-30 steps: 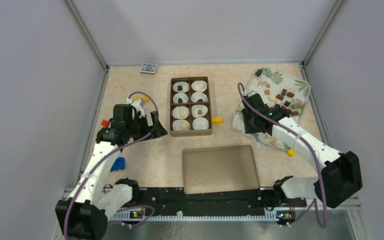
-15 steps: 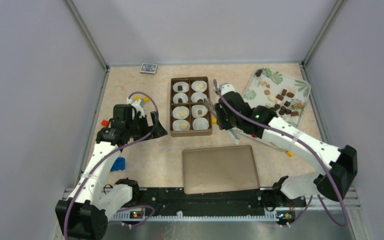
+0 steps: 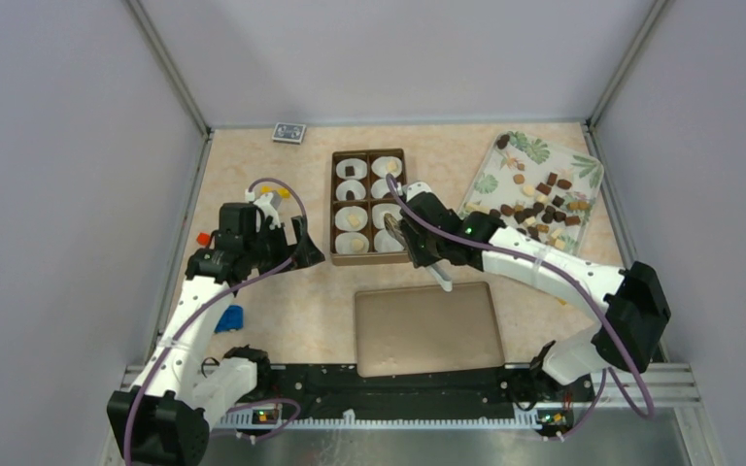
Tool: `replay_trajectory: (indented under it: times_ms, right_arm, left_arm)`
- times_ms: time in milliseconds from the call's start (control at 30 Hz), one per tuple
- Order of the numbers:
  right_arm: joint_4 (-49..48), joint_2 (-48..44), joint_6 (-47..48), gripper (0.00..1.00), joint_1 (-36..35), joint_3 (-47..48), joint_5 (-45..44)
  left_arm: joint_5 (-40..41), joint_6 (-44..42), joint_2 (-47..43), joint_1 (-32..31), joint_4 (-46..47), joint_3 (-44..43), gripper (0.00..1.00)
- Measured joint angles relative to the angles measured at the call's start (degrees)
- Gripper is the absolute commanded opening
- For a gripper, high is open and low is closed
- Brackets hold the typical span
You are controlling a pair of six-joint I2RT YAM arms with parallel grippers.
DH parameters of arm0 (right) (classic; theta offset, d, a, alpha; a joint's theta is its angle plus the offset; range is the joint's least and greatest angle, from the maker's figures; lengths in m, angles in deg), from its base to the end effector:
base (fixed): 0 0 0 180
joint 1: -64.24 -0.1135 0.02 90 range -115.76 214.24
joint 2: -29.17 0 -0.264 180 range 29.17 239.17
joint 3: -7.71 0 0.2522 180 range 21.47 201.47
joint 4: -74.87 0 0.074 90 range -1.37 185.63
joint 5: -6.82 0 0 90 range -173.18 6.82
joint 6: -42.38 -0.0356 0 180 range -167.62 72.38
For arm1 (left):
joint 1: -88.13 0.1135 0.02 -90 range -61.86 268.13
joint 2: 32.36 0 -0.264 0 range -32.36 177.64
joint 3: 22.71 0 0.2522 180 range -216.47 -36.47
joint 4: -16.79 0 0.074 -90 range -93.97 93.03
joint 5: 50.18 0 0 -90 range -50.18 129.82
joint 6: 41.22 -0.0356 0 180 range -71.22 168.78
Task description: Pack the chocolate
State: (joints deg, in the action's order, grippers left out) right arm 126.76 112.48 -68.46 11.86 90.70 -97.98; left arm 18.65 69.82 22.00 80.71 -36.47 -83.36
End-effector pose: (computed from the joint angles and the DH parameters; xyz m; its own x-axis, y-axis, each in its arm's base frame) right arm 0.1951 0.2383 0.2886 -0.6893 -0.3309 -0.6445 -0.4548 0.8901 0.0293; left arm 0.1867 -0.0373 0.2773 -0.8075 -0.2325 -0.5421 0.0802 0.8672 -0.4914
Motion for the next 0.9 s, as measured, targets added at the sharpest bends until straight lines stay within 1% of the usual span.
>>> replay_trajectory:
  times_ms: [167,333,500,633,733,900]
  right_arm:
    - [-0.31,0.42,-0.24,0.17,0.00,-0.24,0.50]
    - [-0.48,1.16,-0.26,0.28,0.00,-0.24,1.18]
    - [-0.46,1.36,-0.31,0.36,0.00,-0.24,1.22]
    - [-0.46,1.62,-0.31,0.34,0.00,-0.24,1.20]
    - [-0.44,1.64,-0.31,0.27,0.00,-0.24,1.20]
    - [-0.33,1.64,-0.31,0.18,0.00,-0.13,0.81]
  left_arm:
    - [0.02,0.00,0.00,0.00,0.00,-0.02,0.99]
    - [0.02,0.00,0.00,0.00,0.00,-0.02,0.99]
    - [0.02,0.00,0.00,0.00,0.00,-0.02,0.99]
    - [0.02,0.00,0.00,0.00,0.02,-0.02,0.99]
    - [0.00,0.00,0.02,0.00,0.02,0.00,0.99]
    - [0.00,0.02,0.28,0.00,0.04,0.00,0.99]
